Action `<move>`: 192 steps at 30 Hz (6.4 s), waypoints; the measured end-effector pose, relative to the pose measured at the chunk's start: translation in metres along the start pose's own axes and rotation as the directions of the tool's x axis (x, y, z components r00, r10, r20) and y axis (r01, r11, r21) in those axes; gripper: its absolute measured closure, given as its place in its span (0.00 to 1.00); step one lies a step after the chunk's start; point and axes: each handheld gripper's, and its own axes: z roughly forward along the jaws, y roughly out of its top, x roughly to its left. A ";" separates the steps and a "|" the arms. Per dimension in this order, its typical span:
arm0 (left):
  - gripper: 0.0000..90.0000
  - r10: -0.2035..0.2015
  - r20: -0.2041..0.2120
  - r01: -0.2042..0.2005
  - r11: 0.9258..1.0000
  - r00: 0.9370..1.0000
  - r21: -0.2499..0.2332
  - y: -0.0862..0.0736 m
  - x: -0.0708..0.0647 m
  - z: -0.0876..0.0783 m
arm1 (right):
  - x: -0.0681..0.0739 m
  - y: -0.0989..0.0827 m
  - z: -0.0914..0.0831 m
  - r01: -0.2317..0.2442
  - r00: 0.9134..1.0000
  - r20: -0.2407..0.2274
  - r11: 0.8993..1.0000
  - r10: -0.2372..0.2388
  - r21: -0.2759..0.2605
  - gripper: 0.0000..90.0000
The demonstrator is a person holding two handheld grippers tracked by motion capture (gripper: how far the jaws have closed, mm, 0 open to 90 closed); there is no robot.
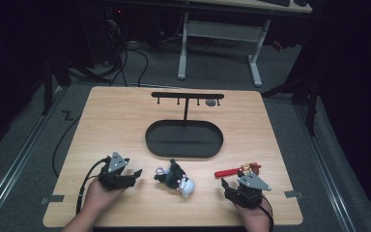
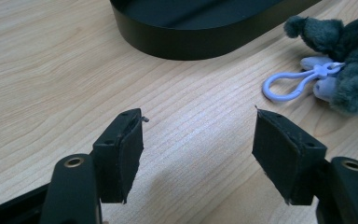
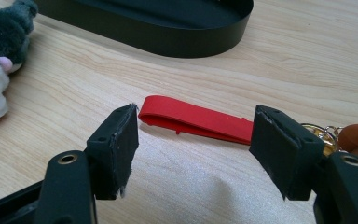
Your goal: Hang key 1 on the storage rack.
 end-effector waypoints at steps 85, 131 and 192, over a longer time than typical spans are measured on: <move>0.35 0.067 0.014 -0.067 0.997 0.998 0.029 -0.008 0.016 -0.012 | 0.015 0.050 0.008 0.117 0.989 -0.139 0.844 -0.051 0.523 0.33; 0.36 0.108 0.012 -0.108 0.994 0.994 0.015 -0.008 0.011 -0.015 | -0.082 0.063 0.021 -0.155 0.986 0.150 0.759 0.076 0.632 0.57; 0.37 0.128 0.023 -0.128 0.992 0.992 0.003 -0.005 0.010 -0.019 | -0.060 0.136 -0.027 -0.049 0.996 -0.030 0.803 0.083 0.594 0.69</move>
